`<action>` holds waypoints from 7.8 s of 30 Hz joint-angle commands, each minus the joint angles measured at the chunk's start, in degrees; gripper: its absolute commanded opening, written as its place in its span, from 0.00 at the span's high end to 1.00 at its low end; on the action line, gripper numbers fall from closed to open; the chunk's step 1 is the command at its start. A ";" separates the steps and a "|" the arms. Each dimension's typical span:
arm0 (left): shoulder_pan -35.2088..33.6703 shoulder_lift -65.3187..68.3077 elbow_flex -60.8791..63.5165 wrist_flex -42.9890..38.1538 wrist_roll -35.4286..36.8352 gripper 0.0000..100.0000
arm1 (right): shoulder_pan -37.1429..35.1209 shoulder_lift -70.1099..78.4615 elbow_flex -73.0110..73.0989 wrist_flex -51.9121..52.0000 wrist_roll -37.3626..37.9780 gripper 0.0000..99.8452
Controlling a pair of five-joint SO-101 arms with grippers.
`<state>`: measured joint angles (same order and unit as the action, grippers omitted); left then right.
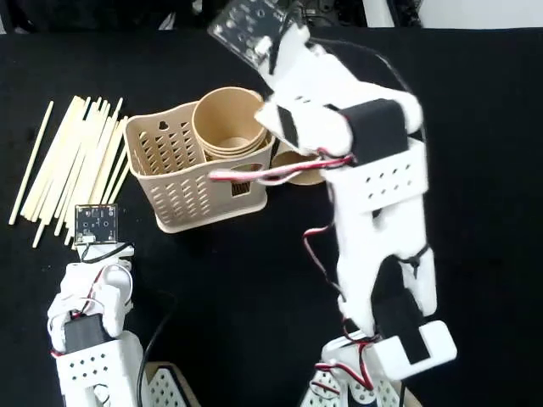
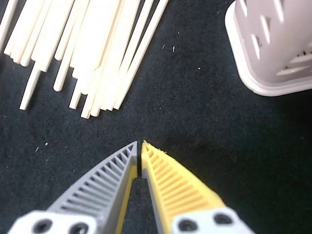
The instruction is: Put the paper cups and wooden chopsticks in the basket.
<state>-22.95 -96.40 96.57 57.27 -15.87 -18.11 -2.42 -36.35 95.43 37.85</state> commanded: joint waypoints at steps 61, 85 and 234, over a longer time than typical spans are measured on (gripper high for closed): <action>0.40 -0.44 0.66 -0.88 -0.35 0.97 | 30.33 -12.18 54.99 -46.15 14.59 0.99; 0.40 -0.44 0.75 -0.88 -0.35 0.97 | 10.64 -13.85 -8.57 4.31 -14.51 0.99; 0.40 -0.44 0.66 -0.88 -0.35 0.97 | 7.56 -14.64 87.34 -75.43 -18.99 0.63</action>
<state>-22.95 -96.40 96.57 57.27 -15.87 -10.02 -18.95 55.43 21.49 19.30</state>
